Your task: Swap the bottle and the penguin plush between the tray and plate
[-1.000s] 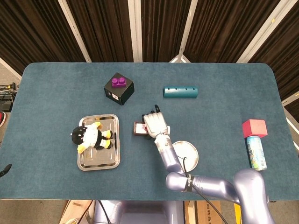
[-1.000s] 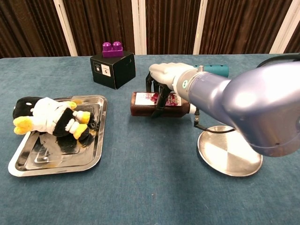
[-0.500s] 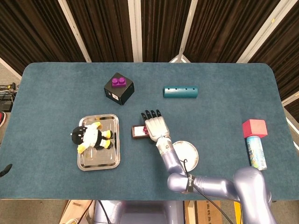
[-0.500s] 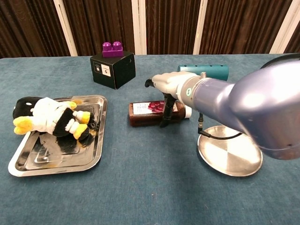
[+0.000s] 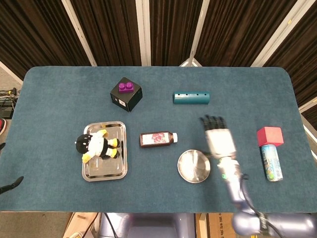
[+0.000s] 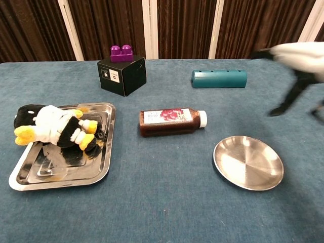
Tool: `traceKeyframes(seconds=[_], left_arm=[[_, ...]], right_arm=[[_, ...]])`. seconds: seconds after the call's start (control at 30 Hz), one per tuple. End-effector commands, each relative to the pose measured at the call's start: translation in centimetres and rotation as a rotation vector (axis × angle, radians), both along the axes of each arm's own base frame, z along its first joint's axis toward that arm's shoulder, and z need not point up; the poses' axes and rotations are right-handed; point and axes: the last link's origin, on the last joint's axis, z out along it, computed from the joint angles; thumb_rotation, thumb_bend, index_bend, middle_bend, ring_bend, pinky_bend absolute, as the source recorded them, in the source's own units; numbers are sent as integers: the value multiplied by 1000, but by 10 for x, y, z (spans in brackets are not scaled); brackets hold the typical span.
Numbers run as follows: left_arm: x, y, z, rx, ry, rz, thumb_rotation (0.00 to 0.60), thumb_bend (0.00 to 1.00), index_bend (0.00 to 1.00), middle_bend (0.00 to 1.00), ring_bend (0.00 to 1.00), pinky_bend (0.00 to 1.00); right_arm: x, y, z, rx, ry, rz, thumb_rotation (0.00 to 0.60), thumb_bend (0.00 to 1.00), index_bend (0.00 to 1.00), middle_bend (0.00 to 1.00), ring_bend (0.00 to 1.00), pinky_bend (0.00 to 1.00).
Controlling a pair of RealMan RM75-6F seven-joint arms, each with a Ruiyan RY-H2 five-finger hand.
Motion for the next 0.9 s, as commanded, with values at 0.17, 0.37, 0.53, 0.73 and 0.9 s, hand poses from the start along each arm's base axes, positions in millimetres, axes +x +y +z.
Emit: traceKeyframes(seconds=[0.17,0.37,0.53,0.73,0.9], left_arm=[[10,5,-13,-52,23,-73,600,187,110,32,0,131],[28,33,-18,-133,48,-134,600,152,103,12,0,128],[58,67,-30,-264,76,-174,600,115,97,4,0,126],[92,99,-52,-384,108,-184,600,98,90,3,0,119],[111,121,-77,-441,141,-176,600,98,87,2,0,118]], right_arm=[[-119,79,67,-182,-102,-97,600,97,35,47,0,0],[-128,119,79,-205,-115,-79,600,97,43,47,0,0],[-123,131,86,-212,-105,-75,600,97,44,47,0,0],[-123,132,87,-206,-114,-86,600,97,43,48,0,0],[-126,130,85,-194,-118,-106,600,97,43,48,0,0]])
